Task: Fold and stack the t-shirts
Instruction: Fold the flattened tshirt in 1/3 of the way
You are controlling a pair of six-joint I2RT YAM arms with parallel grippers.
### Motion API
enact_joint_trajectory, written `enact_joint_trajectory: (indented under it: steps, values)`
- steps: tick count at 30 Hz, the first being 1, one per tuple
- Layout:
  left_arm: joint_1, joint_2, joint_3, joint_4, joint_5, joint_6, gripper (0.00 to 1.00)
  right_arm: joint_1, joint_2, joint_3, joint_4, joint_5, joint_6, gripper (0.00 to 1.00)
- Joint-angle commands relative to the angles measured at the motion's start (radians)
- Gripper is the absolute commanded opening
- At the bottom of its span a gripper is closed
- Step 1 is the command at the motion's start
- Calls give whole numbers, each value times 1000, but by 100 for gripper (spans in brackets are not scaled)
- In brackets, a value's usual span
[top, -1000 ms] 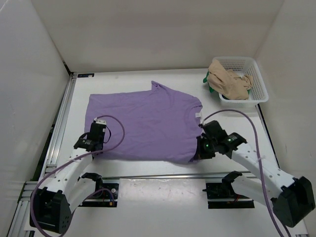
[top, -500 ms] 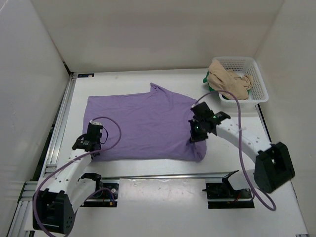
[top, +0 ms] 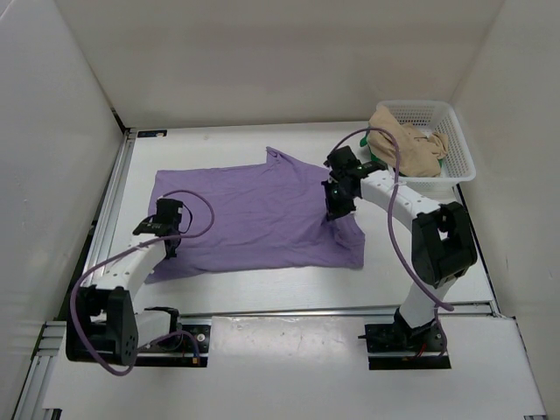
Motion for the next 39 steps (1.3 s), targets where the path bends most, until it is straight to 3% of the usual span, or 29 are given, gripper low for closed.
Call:
enact_joint_trajectory:
  steps: [1,23,27,29,30,31,34,37,39]
  values:
    - [10,42,63,45,-50,-1,10,-52,-8,55,-9,27,-15,0]
    - [10,297,191,54,-105,-1,10,-104,222,254,-33,-62,-45,0]
    - [23,335,226,54,-154,-1,10,-113,285,297,-54,-53,-45,7]
    - [36,349,246,54,-172,-1,19,-113,294,317,-64,-31,-36,13]
    - [62,361,258,54,-172,-1,35,-113,294,328,-64,-21,-36,21]
    - [79,371,284,54,-172,-1,43,-113,294,354,-74,2,-36,46]
    - [144,362,339,39,-172,-1,70,-113,294,399,-114,33,-15,68]
    - [245,306,433,-94,-49,-1,84,-123,224,385,-151,55,8,77]
    - [308,283,467,-226,138,-1,87,-123,137,290,-151,64,41,81]
